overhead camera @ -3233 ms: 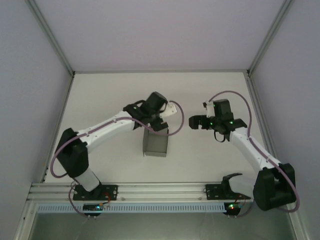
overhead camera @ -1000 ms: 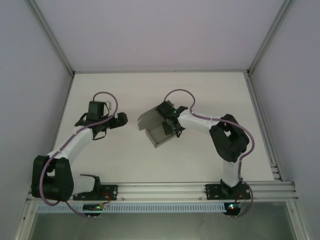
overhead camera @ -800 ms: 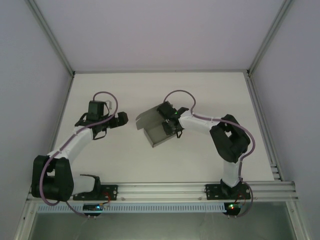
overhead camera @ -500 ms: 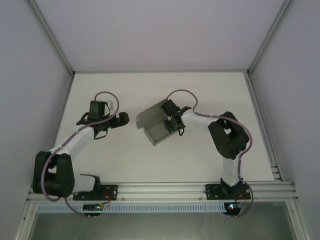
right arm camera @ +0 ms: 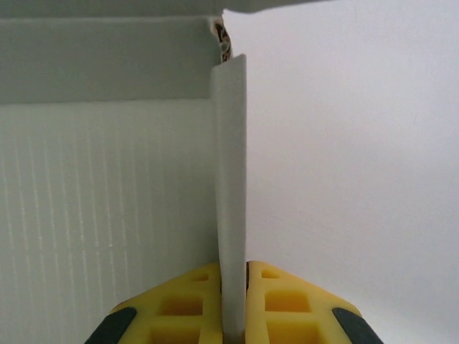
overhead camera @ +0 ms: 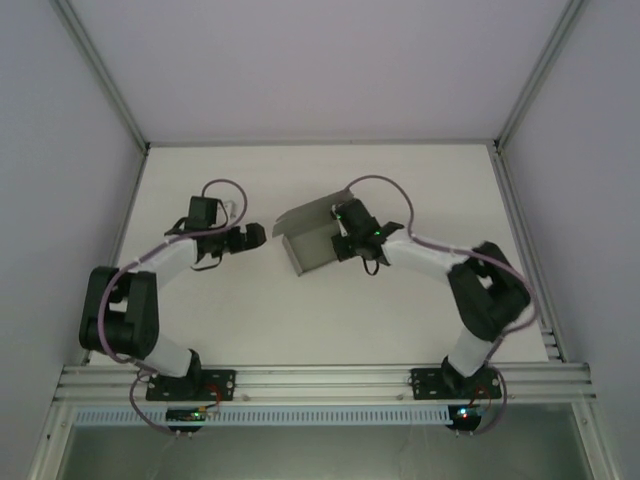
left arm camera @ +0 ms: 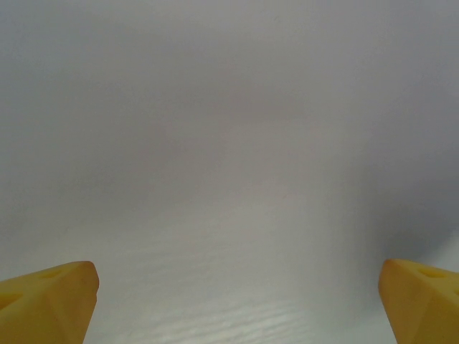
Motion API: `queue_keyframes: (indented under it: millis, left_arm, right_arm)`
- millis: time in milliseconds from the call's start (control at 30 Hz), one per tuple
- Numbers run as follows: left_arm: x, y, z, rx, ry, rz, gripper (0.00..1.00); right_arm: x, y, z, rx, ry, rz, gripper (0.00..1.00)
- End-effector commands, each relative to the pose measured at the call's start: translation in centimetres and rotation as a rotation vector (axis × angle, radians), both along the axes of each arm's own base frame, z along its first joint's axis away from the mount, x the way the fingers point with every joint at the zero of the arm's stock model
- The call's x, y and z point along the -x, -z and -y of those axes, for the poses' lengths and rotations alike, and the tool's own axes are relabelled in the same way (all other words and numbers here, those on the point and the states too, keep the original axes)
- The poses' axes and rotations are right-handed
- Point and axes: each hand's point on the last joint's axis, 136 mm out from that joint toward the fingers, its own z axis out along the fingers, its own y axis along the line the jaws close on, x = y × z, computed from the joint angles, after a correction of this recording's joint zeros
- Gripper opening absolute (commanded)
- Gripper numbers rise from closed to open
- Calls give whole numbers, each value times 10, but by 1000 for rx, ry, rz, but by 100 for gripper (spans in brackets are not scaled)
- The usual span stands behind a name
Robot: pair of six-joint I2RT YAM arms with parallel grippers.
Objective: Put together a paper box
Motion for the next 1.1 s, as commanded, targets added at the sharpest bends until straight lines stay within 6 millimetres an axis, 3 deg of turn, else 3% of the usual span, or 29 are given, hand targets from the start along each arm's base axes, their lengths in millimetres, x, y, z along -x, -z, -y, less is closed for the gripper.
queue_keyframes:
  millis: [0,100,200,400,767,867,967,1067]
  left_arm:
    - [-29,-60,39,202,167,205,100]
    - [-23,-98,76,413,363,294,100]
    - [-6,-123,105,537,532,355,100]
    - [12,-140,131,575,668,405,100]
    - [10,-160,142,573,694,434,100]
    - [10,-163,144,573,698,438,100]
    - [10,-164,148,567,703,437,100]
    - [13,-164,151,558,712,435,100]
  right_arm:
    - [3,-92,-34,-286,-160,193,0]
    - [20,-126,-48,-418,-279,230,0]
    - [27,-144,-57,-491,-348,254,0]
    - [38,-150,-71,-557,-427,213,0]
    - [15,-93,-63,-248,-221,191,0]
    - [6,-68,-56,-44,-123,207,0]
    - [-1,-48,-43,129,-11,200,0]
    - [-12,-47,-24,170,194,176,0]
